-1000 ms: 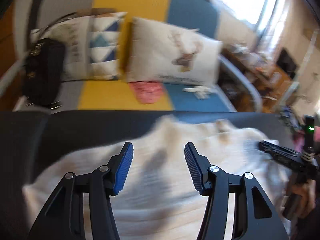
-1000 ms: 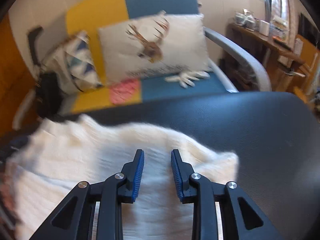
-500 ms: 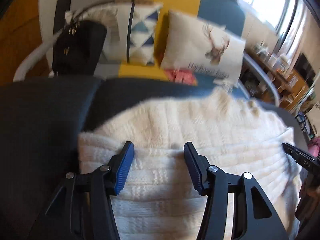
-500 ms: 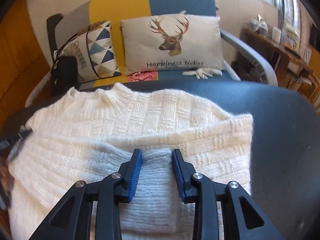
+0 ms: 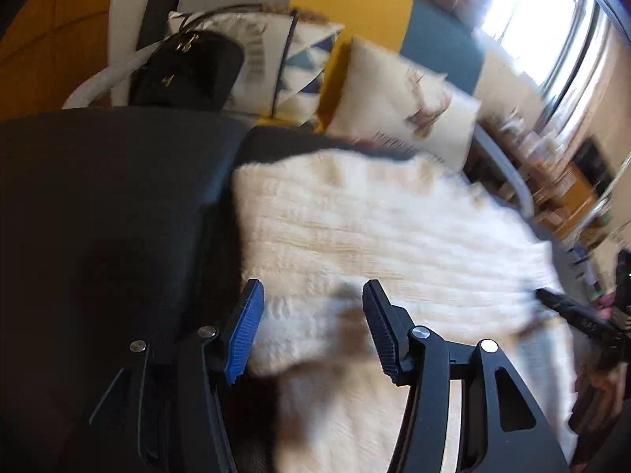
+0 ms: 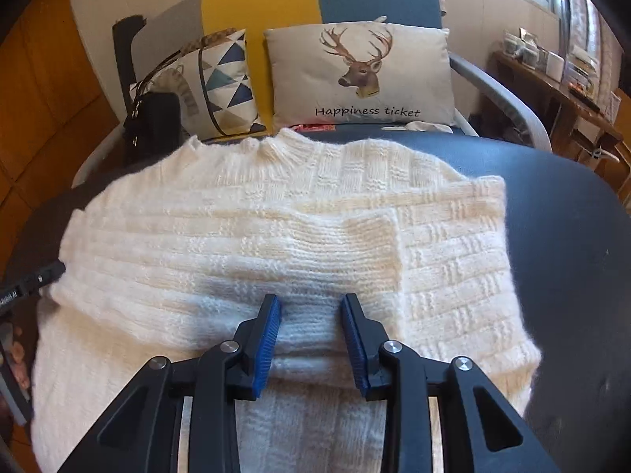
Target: Fold clothes
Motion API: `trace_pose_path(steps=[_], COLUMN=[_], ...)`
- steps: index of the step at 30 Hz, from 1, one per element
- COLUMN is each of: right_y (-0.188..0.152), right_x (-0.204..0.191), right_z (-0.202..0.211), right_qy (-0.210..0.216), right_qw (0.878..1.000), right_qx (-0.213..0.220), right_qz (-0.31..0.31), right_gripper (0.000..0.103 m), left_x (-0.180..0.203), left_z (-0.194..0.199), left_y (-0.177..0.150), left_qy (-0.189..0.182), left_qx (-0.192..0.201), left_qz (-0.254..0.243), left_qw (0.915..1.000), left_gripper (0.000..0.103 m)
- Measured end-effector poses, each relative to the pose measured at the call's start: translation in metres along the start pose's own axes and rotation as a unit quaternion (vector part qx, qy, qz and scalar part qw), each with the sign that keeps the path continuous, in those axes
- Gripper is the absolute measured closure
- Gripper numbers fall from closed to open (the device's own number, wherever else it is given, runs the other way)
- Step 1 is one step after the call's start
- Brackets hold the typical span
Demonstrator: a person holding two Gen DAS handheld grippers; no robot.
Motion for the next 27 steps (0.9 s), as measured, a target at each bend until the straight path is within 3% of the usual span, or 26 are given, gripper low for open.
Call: trace_pose_path(steps=[3,9,13,16,20,24,27], right_y=[-0.009,-0.021,-0.020,-0.020,-0.024,-0.023,-0.032], right_x=[-0.004,-0.005,-0.017,-0.032,-0.024,-0.010,0.006], right_z=[0.010,-0.002,0.023,0.026,0.003,0.016,0.057], right_qy=[0.010,-0.001,0.024,0.016,-0.015,0.023,0.109], right_qw=[1.000,1.000,1.000,0.999,0.999,1.000,0.994], right_qx=[0.002,-0.017,0.004,0.019,-0.019,-0.021,-0.019], right_qz=[0.007,0.012,0.007,0.035,0.025,0.004,-0.026], right_gripper=[0.071,0.071,0.071,0.071,0.071,0.072,0.070], left_x=[0.011,0.032,0.055,0.087,0.094,0.095,0.092], left_z=[0.011,-0.014,-0.012,-0.019,-0.055,-0.035,-0.004], left_y=[-0.010,-0.017,-0.016,-0.026,-0.037,-0.037,-0.048], left_qy=[-0.029,0.019,-0.002,-0.012,0.019,0.007,-0.019], left_qx=[0.010,-0.022,-0.016,-0.021,-0.060,-0.049,-0.044], left_qz=[-0.005,-0.044,-0.044,-0.095,-0.114,-0.110,-0.091], left_qw=[0.9995,0.9986,0.9989,0.9952,0.9915,0.9927,0.9947], left_gripper=[0.047,0.047,0.047,0.047,0.047,0.047,0.047])
Point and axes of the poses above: each gripper's, at about its wrist camera, not at the fingertips, and z roughly against the way its jaws point, x to its right, y to its top, the point moved 1 cm from there along -z, roughly the way its jaws point, and after that the axes turned 7 degrees about -y, right-handed, at the moved point
